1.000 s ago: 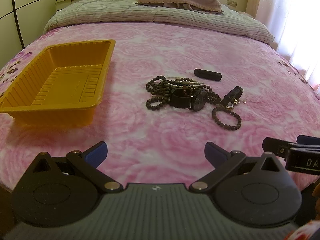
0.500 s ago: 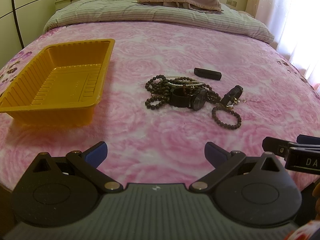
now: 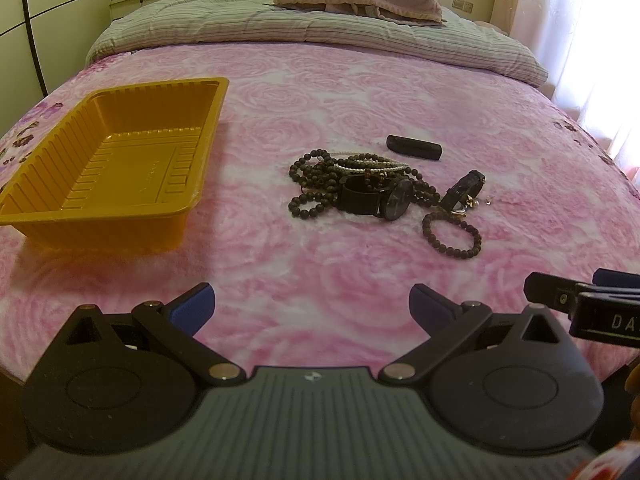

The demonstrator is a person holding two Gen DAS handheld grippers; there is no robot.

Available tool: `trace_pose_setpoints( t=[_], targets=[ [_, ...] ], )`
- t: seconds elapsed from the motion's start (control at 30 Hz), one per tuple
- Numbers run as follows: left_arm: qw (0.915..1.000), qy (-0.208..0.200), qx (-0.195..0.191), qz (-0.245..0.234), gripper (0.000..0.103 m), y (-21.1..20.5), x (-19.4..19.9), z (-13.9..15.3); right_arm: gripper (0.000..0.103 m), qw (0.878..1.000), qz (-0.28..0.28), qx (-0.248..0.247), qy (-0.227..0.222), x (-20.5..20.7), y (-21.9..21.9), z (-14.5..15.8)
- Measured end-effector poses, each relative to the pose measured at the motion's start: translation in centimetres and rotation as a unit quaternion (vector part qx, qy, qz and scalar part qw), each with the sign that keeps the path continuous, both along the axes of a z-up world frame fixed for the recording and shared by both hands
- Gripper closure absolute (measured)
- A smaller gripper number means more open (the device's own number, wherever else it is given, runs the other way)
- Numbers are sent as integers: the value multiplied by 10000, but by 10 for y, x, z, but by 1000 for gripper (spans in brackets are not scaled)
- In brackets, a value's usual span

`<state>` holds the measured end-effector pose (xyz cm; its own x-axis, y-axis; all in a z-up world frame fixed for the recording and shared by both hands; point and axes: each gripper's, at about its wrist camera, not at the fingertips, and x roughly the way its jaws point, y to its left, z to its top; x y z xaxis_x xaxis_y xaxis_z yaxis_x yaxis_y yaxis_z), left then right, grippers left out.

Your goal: Organize jewelry

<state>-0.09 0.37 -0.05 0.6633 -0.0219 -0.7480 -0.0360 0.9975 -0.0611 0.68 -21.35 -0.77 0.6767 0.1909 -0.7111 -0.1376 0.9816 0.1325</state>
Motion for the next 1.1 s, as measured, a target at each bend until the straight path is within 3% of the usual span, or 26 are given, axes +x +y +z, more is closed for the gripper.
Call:
trace_pose_setpoints(
  t=[0.73, 1.1],
  targets=[
    [10000, -1, -4, 4, 0, -3, 0, -1, 0, 10000, -3, -6, 10, 1, -1, 0],
    [9997, -79, -234, -9, 0, 5, 5, -2, 0, 9999, 86, -68, -27, 8, 1, -13]
  ],
)
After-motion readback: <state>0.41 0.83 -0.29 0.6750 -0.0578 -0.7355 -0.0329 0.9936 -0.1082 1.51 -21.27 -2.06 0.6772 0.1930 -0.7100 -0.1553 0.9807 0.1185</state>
